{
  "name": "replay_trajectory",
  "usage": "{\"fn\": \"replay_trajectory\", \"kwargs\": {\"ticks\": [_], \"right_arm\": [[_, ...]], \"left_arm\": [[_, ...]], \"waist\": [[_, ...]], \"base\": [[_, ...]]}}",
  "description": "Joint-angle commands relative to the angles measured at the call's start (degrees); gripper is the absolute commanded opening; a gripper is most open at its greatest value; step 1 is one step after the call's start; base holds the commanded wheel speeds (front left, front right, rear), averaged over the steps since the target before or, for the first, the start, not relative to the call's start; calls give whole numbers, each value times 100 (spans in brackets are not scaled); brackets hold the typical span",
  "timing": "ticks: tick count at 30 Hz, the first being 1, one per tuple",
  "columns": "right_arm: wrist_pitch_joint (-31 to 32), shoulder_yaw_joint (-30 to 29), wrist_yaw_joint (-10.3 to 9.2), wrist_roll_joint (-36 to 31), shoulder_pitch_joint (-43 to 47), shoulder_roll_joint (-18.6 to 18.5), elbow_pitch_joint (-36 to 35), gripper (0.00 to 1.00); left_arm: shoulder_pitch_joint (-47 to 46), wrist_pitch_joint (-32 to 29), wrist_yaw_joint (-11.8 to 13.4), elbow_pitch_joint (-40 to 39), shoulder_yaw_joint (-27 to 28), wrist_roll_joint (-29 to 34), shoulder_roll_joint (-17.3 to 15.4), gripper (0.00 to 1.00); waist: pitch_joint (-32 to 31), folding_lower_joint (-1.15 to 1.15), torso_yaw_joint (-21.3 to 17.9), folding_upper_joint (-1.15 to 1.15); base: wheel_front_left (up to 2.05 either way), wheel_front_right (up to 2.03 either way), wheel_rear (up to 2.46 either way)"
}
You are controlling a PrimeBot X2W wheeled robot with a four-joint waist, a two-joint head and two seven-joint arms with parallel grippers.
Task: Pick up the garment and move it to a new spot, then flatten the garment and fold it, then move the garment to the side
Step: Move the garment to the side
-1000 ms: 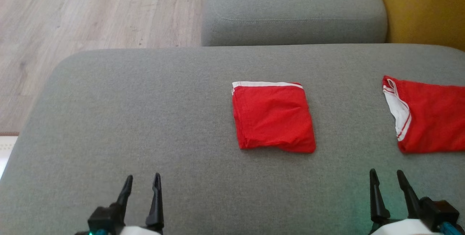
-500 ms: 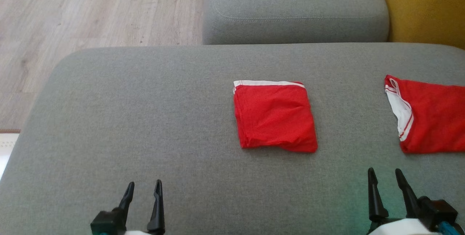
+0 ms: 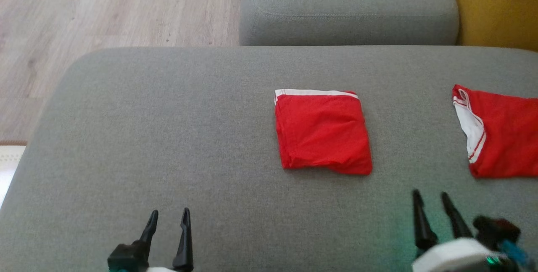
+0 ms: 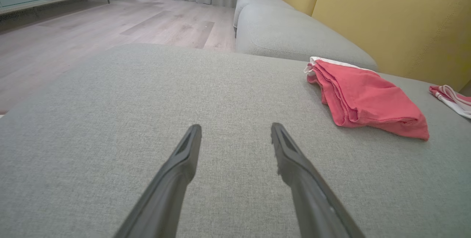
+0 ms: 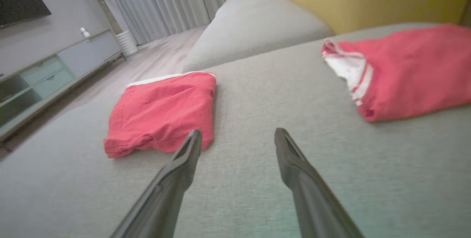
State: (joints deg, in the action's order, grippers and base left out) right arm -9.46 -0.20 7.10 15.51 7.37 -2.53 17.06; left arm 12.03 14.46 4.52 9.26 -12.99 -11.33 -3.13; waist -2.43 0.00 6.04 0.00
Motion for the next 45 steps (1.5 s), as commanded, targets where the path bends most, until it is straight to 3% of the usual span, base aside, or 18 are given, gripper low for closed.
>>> {"fn": "replay_trajectory", "kwargs": {"ticks": [1, 6, 10, 16, 26, 27, 33, 41, 45], "right_arm": [[412, 274, 39, 492, -531, -36, -343, 100], [2030, 327, 39, 1342, -1292, -367, -657, 100], [3108, 91, 39, 1570, -2046, -504, -520, 100], [3939, -204, 39, 1402, -2812, -554, 61, 100], [4336, -638, 39, 864, -3790, -370, 1573, 100], [4351, -652, 39, 904, -3855, -332, 1657, 0], [4228, -525, 39, 1155, -4106, -392, 1586, 0], [4421, -475, 39, 1220, -4291, -1251, 1058, 0], [4413, -594, 39, 975, -4536, -1652, 949, 0]], "left_arm": [[-301, 54, 10, -198, 103, -30, 25, 100], [-467, 54, -2, -224, 12, -77, 25, 100], [-710, 54, 3, -258, -147, -167, 25, 100], [-997, 54, 51, -262, -382, -316, 25, 100], [-1229, 54, 234, -280, -828, -553, 25, 100], [-1236, 54, 251, -282, -845, -561, 25, 100], [-1232, 54, 330, -331, -735, -528, 25, 100], [-1275, 54, 197, -335, -533, -337, 25, 100], [-1410, 54, 67, -284, -546, -214, 25, 100]], "waist": [[76, 0, 30, 0], [401, 0, 156, 0], [778, 0, 383, 0], [1201, 0, 738, 0], [1576, 0, 1040, 0], [1585, 0, 1013, 0], [1562, 0, 465, 0], [1590, 0, -657, 0], [1722, 0, -899, 0]], "base": [[0, 0, 0], [0, 0, 0], [0, 0, 0], [0, 0, 0], [0, 0, 0], [0, 0, 0], [0, 0, 0], [0, 0, 0], [0, 0, 0]]}}
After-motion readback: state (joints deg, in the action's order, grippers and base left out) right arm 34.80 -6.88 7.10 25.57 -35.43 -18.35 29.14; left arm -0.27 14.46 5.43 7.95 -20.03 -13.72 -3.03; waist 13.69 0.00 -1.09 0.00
